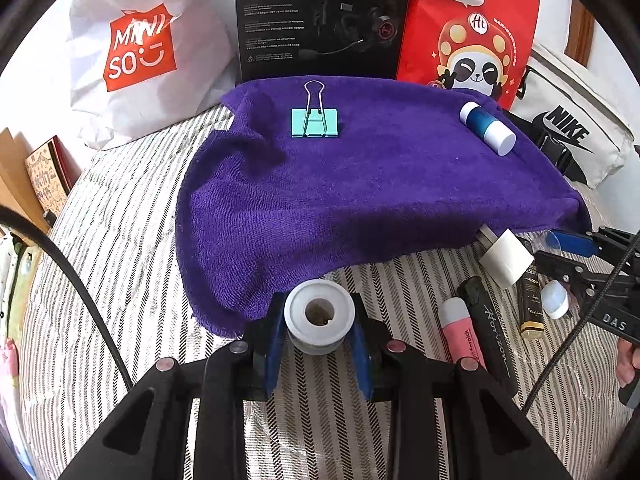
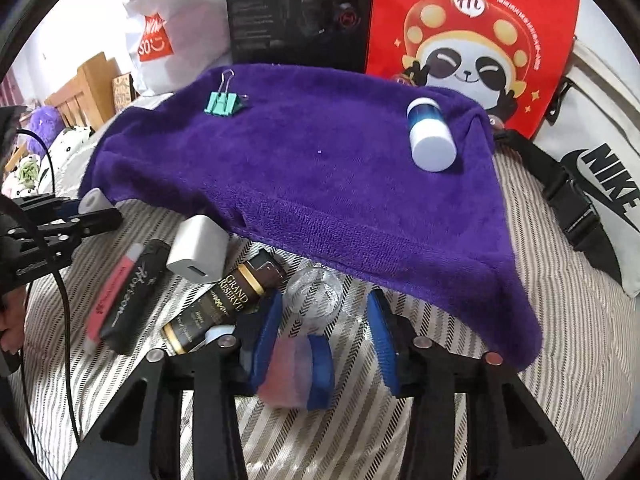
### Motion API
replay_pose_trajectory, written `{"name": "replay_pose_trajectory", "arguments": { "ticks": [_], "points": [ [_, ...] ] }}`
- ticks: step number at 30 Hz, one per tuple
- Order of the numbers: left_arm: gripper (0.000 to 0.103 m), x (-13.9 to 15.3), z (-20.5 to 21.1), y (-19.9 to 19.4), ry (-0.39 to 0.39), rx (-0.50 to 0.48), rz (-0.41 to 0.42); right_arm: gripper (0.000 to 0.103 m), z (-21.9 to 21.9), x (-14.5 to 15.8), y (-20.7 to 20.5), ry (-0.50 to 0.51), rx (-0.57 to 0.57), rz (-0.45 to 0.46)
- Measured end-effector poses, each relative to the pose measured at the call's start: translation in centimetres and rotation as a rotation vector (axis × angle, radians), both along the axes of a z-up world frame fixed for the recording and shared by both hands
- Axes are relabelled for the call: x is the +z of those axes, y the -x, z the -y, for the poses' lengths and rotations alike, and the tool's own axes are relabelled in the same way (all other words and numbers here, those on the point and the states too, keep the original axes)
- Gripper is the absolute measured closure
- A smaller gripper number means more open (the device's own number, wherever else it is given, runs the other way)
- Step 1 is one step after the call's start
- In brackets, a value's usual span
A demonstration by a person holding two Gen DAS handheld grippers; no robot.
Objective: Organize rigid objects
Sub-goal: 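Grasp the clear plastic cup with the right gripper, then set the clear cup on the towel and open the right gripper while the left carries the tape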
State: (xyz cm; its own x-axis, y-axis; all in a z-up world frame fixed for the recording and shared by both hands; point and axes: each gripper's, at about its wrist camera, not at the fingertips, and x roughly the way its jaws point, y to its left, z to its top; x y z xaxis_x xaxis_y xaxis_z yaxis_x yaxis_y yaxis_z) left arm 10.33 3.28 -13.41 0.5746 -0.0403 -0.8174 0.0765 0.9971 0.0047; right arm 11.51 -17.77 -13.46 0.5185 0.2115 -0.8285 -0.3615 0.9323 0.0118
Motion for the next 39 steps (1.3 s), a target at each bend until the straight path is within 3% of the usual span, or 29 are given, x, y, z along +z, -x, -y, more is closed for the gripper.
{"name": "replay_pose_trajectory", "arguments": {
  "ticks": [2, 12, 16, 25, 34, 39],
  "points": [
    [0.074, 0.0, 0.0, 0.1, 0.001, -0.005, -0.001, 0.076, -0.2, 0.1, -0.1, 0.009, 0.000, 0.012],
    [0.074, 0.1, -0.1, 0.3, 0.007, -0.018, 0.010, 0.076, 0.3, 0.2, -0.5, -0.008, -0.019, -0.007],
    [0.075, 0.4, -0.8, 0.6, 0.066, -0.024, 0.001, 0.076, 0.7, 0.8, 0.0, -0.027, -0.030, -0.011],
    [0.075, 2.0, -0.9, 1.2, 0.120, -0.044, 0.012, 0.076, 2.4, 2.4, 1.3, -0.084, -0.047, -0.009],
    [0.075, 3.8, -1.5, 1.1, 0.179, -0.058, 0.034, 0.076, 4.0, 4.3, 1.2, -0.135, -0.050, 0.025],
    [0.075, 4.8, -1.7, 0.3, 0.163, -0.057, 0.048, 0.076, 4.5, 5.7, -0.1, -0.129, -0.058, 0.060]
  ]
}}
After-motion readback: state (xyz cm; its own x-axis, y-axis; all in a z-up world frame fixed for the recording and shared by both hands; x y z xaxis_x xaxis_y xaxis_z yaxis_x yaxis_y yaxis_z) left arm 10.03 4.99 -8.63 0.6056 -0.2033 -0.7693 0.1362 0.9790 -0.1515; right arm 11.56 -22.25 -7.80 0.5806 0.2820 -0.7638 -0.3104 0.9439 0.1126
